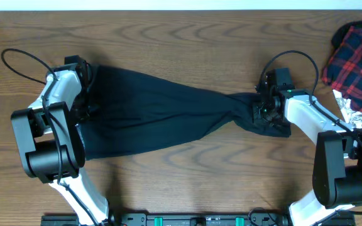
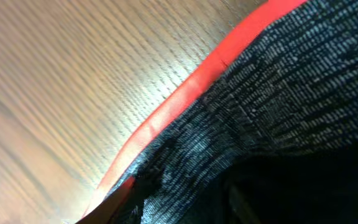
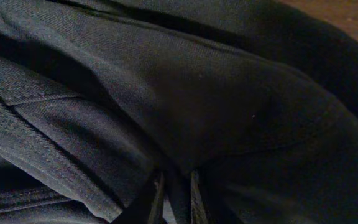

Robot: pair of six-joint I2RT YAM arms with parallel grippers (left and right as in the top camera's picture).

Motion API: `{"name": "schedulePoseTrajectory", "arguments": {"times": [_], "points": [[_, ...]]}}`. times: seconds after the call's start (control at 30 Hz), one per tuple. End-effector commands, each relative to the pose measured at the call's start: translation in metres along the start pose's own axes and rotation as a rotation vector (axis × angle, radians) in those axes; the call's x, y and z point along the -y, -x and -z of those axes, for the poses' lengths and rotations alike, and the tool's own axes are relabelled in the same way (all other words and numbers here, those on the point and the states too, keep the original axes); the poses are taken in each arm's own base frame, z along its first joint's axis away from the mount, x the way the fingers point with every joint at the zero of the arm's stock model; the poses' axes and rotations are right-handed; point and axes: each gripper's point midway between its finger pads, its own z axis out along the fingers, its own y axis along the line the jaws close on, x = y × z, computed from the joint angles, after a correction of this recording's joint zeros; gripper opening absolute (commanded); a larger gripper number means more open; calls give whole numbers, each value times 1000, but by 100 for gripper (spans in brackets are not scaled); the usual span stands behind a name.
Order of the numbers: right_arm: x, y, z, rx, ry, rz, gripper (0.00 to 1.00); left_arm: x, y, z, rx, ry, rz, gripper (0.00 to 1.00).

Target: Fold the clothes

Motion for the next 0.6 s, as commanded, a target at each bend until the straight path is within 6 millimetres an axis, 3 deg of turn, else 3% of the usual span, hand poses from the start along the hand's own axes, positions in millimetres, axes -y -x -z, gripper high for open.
{"name": "schedulePoseTrajectory", "arguments": {"times": [0.0,0.13,0.23,0.33,0.47,0.57], "points": [[11,-25,-22,-98,-38,-13,14,15,-15,-1,-60,-65,-60,43],[11,-23,-22,-88,-38,-13,14,29,-21,5,-62,-104,-101,43],[13,-10,-19,-51,-36,-18,15,40,-22,11,-41,-127,-147,44],[16,14,-8,4,-36,-30,20,48,-24,18,-16,-139,-169,44],[22,58,18,96,-36,-50,23,58,-30,24,0,-144,-207,44],[21,80,40,129,-35,-49,23,61,-33,26,-1,-141,-222,44]]}}
